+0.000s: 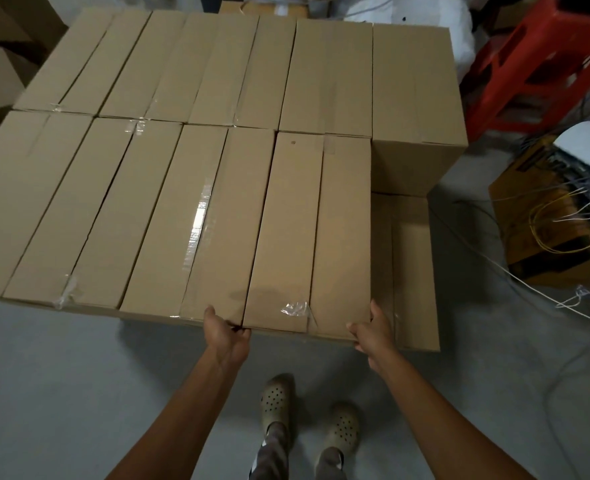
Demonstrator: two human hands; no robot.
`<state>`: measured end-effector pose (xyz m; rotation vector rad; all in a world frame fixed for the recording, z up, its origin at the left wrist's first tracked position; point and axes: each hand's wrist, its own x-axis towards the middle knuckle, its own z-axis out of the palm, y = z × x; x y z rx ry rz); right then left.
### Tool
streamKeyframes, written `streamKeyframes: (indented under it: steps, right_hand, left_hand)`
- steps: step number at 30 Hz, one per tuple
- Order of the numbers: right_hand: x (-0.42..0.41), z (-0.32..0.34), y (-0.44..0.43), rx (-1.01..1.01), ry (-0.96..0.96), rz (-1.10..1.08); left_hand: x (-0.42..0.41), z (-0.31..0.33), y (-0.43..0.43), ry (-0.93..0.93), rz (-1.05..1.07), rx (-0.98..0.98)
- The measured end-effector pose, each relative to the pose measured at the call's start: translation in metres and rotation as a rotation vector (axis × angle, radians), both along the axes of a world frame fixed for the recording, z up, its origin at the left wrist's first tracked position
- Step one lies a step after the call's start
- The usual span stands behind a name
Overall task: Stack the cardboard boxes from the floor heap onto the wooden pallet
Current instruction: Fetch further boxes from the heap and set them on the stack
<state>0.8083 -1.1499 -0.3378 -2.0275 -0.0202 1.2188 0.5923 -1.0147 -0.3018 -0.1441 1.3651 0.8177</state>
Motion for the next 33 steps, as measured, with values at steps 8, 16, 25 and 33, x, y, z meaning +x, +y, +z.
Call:
streamKeyframes:
  steps: [8,16,25,33]
  right_hand:
    - [-0.001,-0.003,0.008,-0.031,-0.019,-0.006]
    - [-0.003,0.003,0.013,-0.101,-0.038,0.099]
    - [-0.023,0.088,0.032,-0.109,-0.318,0.338]
    - [-0.073,0.229,0.014,0.321,-0.63,0.276]
  left_hand:
    - [-0.001,0.008,0.008,-0.069,0.014,-0.067]
    - [-0.012,0.012,0.011,-0.156,-0.033,-0.12]
    - [-0.021,0.072,-0.001,-0.036,-0.575,0.194]
    - [-0.023,0.179,-0.022,0.8,-1.157,1.271]
